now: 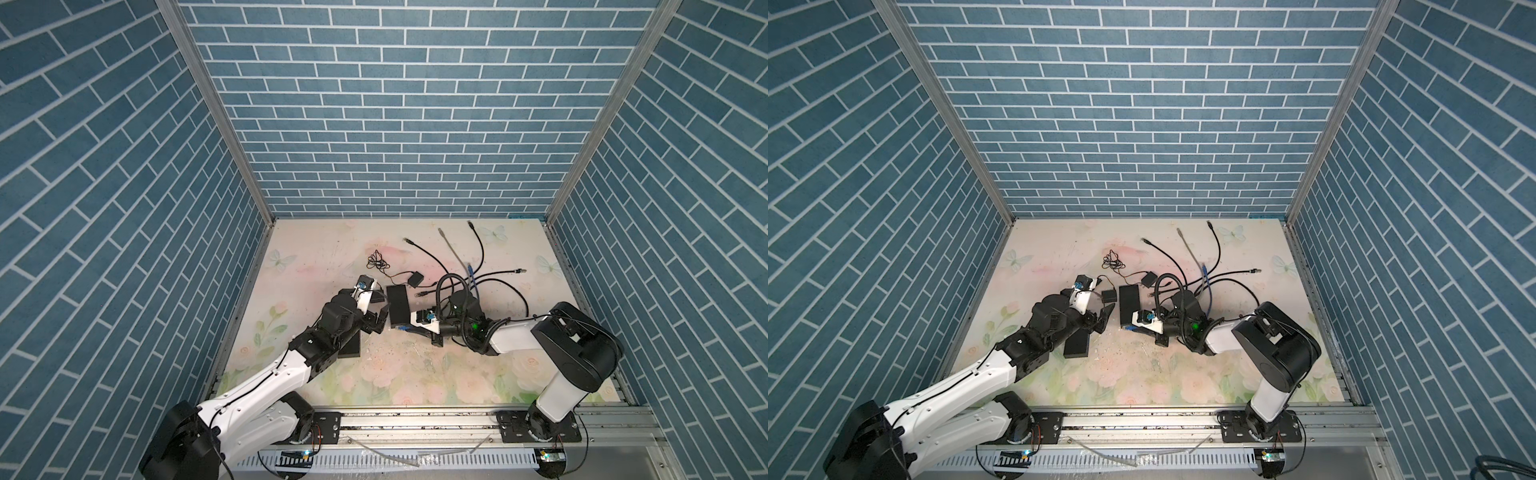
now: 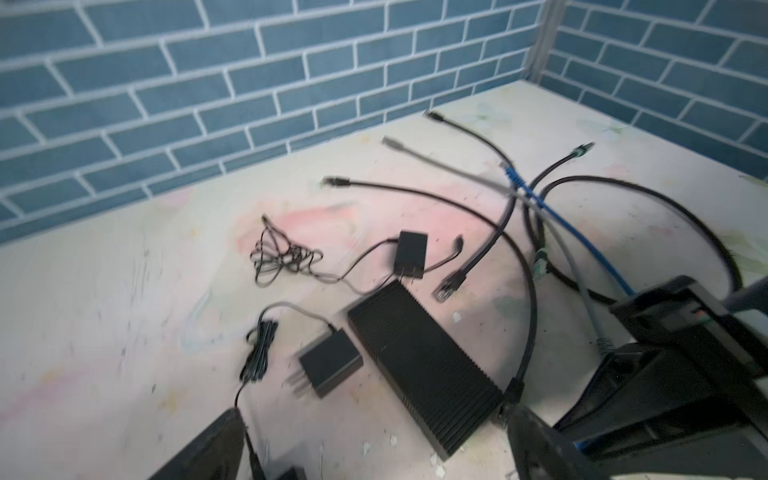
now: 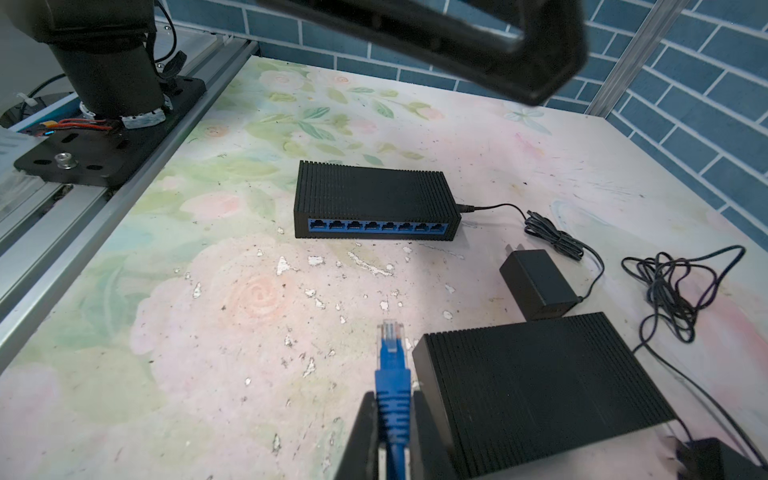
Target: Insert the plug into the switch port
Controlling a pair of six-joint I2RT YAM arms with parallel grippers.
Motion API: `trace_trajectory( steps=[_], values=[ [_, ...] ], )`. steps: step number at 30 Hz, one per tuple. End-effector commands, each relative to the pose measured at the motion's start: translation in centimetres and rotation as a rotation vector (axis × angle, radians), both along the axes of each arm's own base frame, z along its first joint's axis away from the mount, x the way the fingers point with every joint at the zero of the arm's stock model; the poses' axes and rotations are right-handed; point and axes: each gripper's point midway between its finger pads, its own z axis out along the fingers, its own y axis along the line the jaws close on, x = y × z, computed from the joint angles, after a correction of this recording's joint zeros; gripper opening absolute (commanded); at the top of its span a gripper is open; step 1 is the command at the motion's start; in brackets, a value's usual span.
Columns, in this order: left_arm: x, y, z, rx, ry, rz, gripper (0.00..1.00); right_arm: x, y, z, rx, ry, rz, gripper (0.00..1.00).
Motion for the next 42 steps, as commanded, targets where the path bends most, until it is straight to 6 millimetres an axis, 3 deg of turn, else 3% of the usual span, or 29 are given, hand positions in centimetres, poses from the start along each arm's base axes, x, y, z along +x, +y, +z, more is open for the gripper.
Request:
trace_trajectory(
  steps=[1,11,17,24,32,42],
  values=[
    [-0.3,3.4,-2.4,0.01,0.172,0.233,0.99,0.6,1.3,0.8,0.047,0.008,-0.012,0.0],
    [-2.6,7.6,-6.7,0.039,0.357,0.506,0.99,0.5,4.5,0.3,0.127,0.001,0.035,0.0],
    [-2.0,7.3,-7.5,-0.011,0.337,0.512,0.98,0.9,6.4,0.5,0.158,0.013,0.057,0.0],
    [-1.0,8.1,-10.4,-0.167,0.372,0.558,0.96,1.2,7.8,-0.5,0.095,0.061,0.073,0.0],
    [1.2,7.9,-10.2,-0.216,0.335,0.523,0.96,0.7,9.1,-1.8,0.007,0.107,0.102,0.0],
    [2.1,7.7,-10.6,-0.256,0.326,0.499,0.93,0.9,10.6,-3.9,-0.03,0.104,0.047,0.0]
  ],
)
